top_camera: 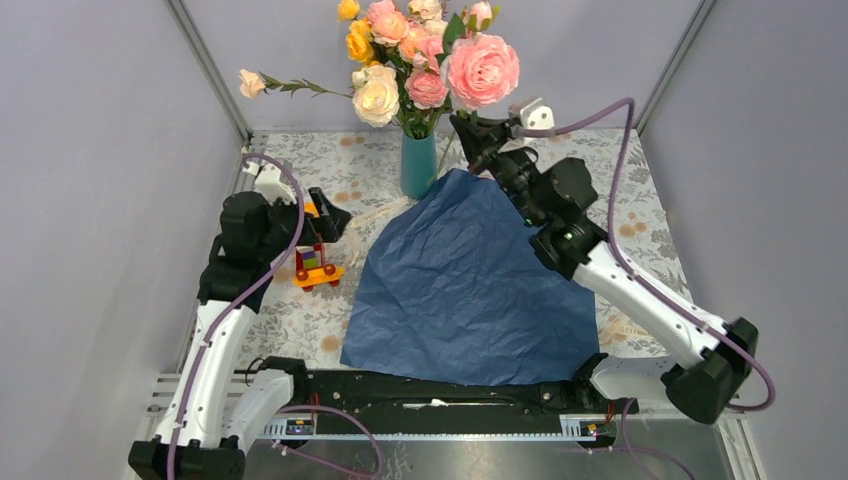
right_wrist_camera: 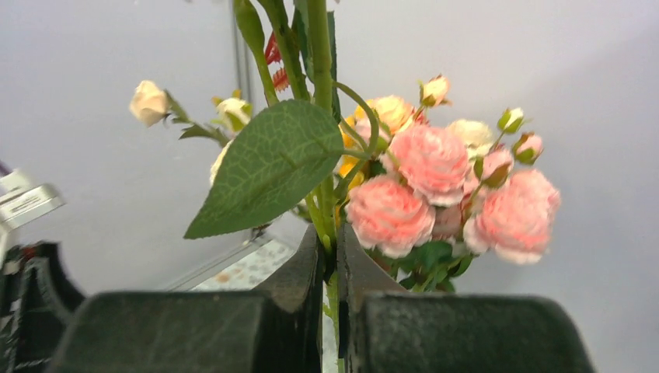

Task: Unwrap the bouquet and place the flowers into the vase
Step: Insert the fake flower into the vase.

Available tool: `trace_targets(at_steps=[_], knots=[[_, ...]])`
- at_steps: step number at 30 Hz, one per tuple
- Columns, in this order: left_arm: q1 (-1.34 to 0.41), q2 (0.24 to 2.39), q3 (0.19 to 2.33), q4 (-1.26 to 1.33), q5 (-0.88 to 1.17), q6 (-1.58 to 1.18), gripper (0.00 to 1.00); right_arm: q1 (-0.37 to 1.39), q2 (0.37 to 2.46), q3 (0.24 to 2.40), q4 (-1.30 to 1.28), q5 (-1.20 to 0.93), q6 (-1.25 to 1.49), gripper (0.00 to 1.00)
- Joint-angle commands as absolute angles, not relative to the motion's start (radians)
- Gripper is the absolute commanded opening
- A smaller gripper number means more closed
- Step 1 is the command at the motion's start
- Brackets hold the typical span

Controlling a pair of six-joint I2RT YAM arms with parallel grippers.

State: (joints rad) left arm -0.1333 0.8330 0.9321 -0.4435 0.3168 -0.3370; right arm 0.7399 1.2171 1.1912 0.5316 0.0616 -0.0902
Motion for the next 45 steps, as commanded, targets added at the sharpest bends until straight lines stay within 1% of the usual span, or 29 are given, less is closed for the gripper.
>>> trace_targets(at_steps=[1, 4, 9, 14, 27, 45], knots=[[-0.054, 0.841, 0.930, -0.478, 0.208, -0.238, 0.99, 0.748, 1.322, 1.303, 0.773, 0.117, -0.253, 0.00], [-0.005, 0.827, 0.891, -0.435, 0.253, -0.226, 0.99, 0.748, 1.402, 1.347, 0.856, 0.131, -0.296, 0.00], [0.031, 0.796, 0.867, -0.422, 0.205, -0.219, 0.99, 0.748, 1.513, 1.393, 0.973, 0.145, -0.327, 0.00], [0.041, 0.822, 0.882, -0.439, 0.203, -0.221, 0.99, 0.747, 1.551, 1.428, 1.003, 0.152, -0.339, 0.00], [0.046, 0.816, 0.887, -0.445, 0.211, -0.222, 0.99, 0.748, 1.581, 1.483, 0.963, 0.147, -0.345, 0.00], [0.049, 0.807, 0.896, -0.428, 0.220, -0.250, 0.99, 0.748, 1.615, 1.467, 0.877, 0.193, -0.336, 0.00]])
